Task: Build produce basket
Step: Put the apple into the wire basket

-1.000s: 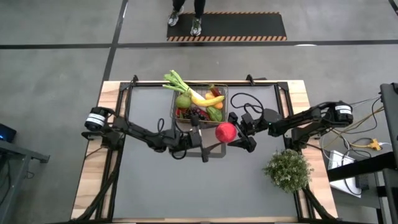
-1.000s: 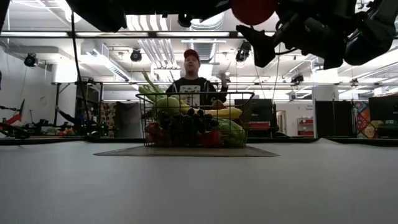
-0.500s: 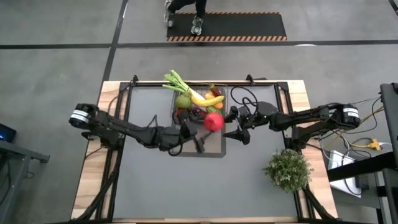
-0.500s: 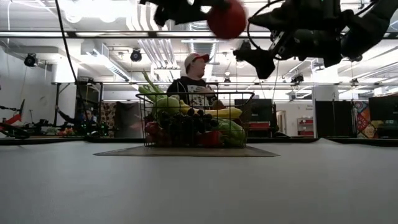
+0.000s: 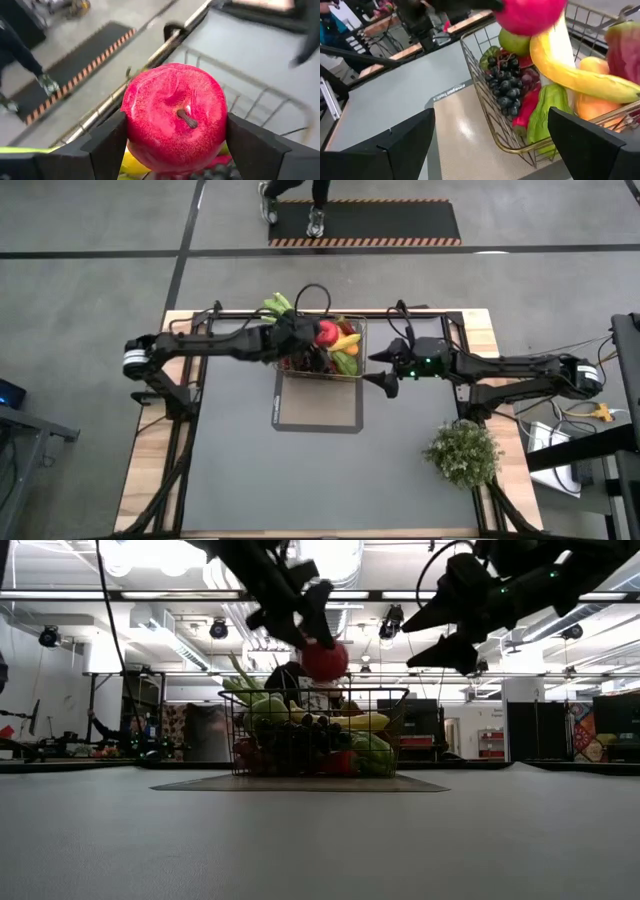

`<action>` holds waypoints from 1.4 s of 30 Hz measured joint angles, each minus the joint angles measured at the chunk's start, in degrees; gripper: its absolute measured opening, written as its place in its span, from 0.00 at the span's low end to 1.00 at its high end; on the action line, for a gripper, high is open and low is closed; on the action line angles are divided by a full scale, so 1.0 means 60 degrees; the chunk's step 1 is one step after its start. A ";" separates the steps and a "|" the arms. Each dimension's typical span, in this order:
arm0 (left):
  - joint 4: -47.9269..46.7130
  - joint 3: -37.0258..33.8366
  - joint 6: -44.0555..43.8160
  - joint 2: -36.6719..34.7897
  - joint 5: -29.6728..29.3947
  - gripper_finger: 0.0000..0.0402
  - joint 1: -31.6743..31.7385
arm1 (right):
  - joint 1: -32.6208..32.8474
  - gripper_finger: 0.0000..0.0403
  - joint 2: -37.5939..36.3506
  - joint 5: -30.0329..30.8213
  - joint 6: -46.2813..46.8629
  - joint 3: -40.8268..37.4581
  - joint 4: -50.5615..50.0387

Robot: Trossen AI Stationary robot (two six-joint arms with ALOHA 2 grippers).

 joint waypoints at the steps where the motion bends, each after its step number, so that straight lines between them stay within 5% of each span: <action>1: -0.0059 0.0017 -0.0001 0.0109 0.0197 0.70 0.0210 | 0.0001 0.91 -0.0075 0.0046 0.0016 -0.0024 0.0027; 11: -0.0435 0.0262 -0.0220 0.0835 0.1044 0.70 0.1250 | 0.0001 0.91 -0.0090 0.0051 0.0037 -0.0098 -0.0071; 42: 0.0024 0.0262 -0.0168 0.1499 0.0370 0.74 0.1498 | 0.0001 0.91 0.0112 0.0058 0.0226 -0.0103 -0.0110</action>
